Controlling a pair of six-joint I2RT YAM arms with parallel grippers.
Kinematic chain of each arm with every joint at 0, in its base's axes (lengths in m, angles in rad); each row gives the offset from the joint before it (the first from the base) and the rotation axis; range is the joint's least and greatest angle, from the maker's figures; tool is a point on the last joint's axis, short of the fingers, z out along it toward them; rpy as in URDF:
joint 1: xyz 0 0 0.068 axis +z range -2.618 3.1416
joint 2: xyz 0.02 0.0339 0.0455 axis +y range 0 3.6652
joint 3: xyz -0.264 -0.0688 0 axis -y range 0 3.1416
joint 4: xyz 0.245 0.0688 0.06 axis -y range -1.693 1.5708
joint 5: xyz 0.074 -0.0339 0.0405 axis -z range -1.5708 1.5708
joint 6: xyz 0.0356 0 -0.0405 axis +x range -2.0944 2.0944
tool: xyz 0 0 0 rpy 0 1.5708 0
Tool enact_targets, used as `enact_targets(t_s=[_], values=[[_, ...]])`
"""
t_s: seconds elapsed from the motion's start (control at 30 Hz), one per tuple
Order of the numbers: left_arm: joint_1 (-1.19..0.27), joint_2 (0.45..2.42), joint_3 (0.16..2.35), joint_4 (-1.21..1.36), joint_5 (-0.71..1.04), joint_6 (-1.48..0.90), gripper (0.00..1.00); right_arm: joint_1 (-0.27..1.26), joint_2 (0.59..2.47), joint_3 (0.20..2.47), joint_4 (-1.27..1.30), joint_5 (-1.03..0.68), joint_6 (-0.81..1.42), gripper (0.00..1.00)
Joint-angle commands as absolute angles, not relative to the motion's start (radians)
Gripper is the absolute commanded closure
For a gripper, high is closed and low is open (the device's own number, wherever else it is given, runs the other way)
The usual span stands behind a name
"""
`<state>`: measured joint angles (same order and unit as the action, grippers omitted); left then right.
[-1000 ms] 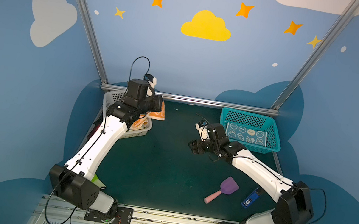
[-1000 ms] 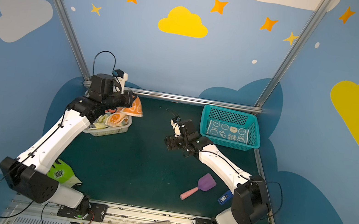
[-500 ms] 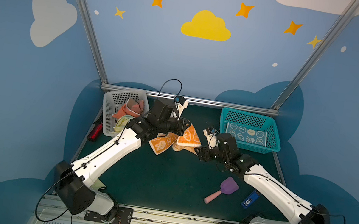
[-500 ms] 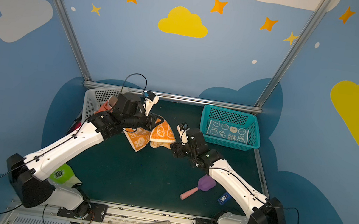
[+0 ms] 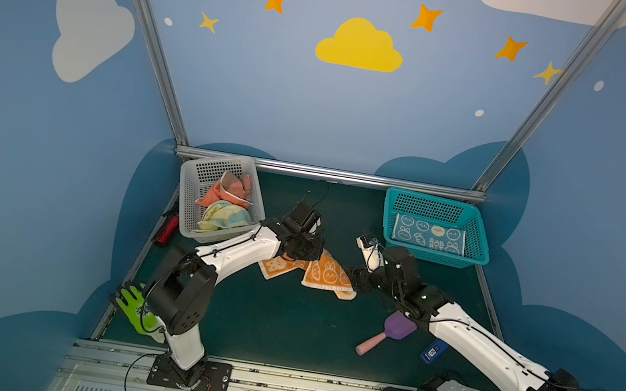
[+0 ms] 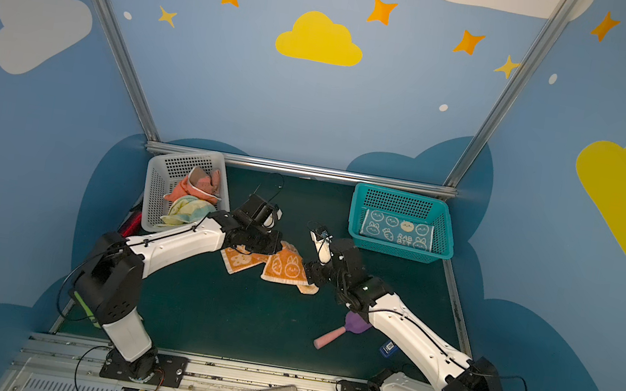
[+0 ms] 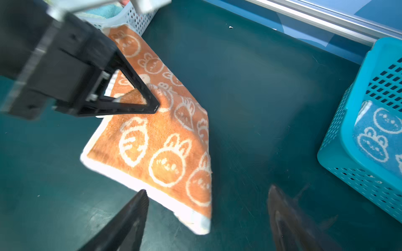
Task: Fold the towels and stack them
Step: 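Pull the orange bunny towel out onto the mat with the left gripper, then grasp the orange towel's edge with the right gripper near the left gripper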
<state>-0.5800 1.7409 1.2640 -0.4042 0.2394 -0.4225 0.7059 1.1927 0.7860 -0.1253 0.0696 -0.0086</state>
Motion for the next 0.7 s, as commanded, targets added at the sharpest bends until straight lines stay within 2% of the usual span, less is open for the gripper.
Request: enact_targets(t_s=[0.0,0.2,0.27,0.33,0.4,0.5,0.57,0.67], values=[[-0.545,1.796,1.267,-0.432,0.174,-0.431,0.96,0.712,1.220,0.787,-0.088,0.084,-0.028,0.19],[-0.515,1.883,1.271,-0.441,0.075,-0.389,0.94,0.711,1.319,0.845,-0.145,0.089,-0.042,0.19],[-0.512,1.898,1.258,-0.426,0.041,-0.359,0.78,0.711,1.374,0.881,-0.193,0.077,-0.083,0.20],[-0.512,1.894,1.240,-0.411,0.022,-0.334,0.63,0.716,1.420,0.923,-0.250,0.125,-0.016,0.23],[-0.513,1.869,1.209,-0.396,0.005,-0.324,0.41,0.718,1.451,0.927,-0.247,0.127,-0.056,0.24],[-0.512,1.797,1.137,-0.343,-0.002,-0.332,0.25,0.719,1.464,0.926,-0.235,0.086,-0.115,0.23],[-0.513,1.734,1.087,-0.309,0.000,-0.346,0.19,0.724,1.463,0.914,-0.226,0.016,-0.184,0.23],[-0.513,1.642,1.013,-0.276,-0.022,-0.379,0.13,0.769,1.472,0.888,-0.216,-0.001,-0.344,0.22]])
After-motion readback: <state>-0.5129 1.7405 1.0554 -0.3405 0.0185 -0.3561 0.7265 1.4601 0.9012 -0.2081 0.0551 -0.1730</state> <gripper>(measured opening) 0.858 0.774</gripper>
